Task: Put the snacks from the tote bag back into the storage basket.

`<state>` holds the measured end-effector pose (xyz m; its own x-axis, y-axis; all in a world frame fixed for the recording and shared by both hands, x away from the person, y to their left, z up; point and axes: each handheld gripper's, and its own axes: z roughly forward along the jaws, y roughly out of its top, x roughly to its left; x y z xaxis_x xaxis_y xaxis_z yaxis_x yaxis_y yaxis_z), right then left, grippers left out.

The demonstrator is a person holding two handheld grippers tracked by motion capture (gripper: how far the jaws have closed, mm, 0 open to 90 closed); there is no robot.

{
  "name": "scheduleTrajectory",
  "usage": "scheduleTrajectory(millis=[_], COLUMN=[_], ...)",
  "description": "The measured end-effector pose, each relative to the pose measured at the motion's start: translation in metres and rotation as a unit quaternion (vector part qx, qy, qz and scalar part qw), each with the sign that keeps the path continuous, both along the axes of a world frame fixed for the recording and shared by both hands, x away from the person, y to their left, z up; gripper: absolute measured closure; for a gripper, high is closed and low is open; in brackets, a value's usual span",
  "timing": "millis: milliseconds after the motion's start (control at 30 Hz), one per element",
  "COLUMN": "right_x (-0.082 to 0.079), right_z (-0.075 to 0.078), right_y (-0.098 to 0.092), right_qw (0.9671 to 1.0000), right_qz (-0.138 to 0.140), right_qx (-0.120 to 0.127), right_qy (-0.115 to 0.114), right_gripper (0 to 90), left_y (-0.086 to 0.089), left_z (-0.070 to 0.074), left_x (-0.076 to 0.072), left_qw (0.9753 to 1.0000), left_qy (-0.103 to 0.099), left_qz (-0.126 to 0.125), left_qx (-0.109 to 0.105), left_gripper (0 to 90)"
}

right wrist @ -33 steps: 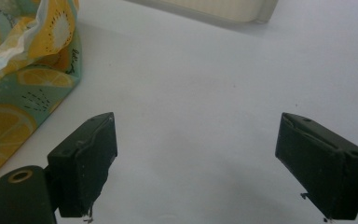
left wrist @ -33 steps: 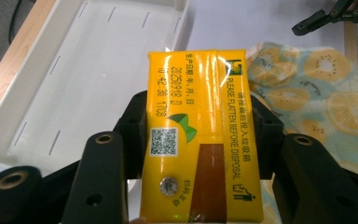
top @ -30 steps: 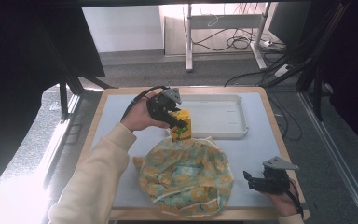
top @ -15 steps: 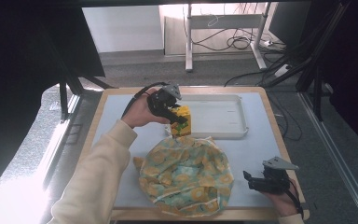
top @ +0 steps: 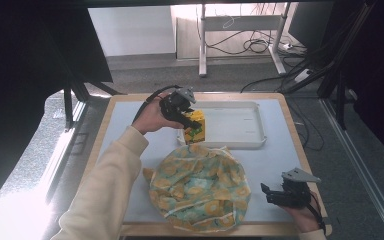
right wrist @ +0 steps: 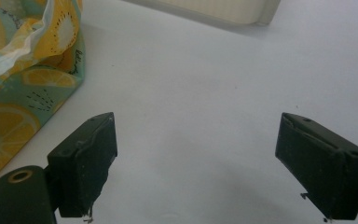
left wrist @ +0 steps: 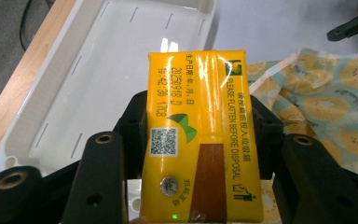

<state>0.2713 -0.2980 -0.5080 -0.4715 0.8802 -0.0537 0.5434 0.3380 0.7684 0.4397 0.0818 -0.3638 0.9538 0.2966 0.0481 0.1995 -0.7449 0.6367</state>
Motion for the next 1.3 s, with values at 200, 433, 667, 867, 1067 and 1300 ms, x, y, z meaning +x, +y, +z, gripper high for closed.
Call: scheduleTrajectory(millis=[200,433,667,867,1067,1300], right_x=[0.000,-0.001,-0.001,-0.001,-0.002,-0.002], right_z=[0.000,0.000,0.000,0.000,0.000,-0.001], right_y=[-0.001,-0.001,-0.001,-0.002,-0.002,-0.004], right_qw=[1.0000,1.0000,1.0000,1.0000,1.0000,1.0000], right_qz=[-0.002,-0.001,-0.001,-0.001,-0.002,-0.002], right_qx=[0.000,0.001,0.002,0.001,0.001,0.001], right_qy=[0.001,0.000,0.001,-0.001,0.000,0.000], right_gripper=[12.8,12.8,12.8,12.8,12.8,12.8], left_y=[0.002,0.003,0.000,-0.002,-0.006,-0.006], left_z=[-0.004,-0.009,-0.007,-0.010,-0.016,-0.025], left_x=[0.008,0.017,0.023,0.028,0.031,0.039], left_qw=[0.9999,0.9999,1.0000,0.9999,0.9999,0.9998], left_qy=[0.007,0.009,0.004,0.006,0.007,0.011], left_qz=[0.010,0.011,0.007,0.010,0.006,0.008], left_qx=[-0.002,0.000,0.002,0.000,0.009,0.013], left_gripper=[52.3,52.3,52.3,52.3,52.3,52.3])
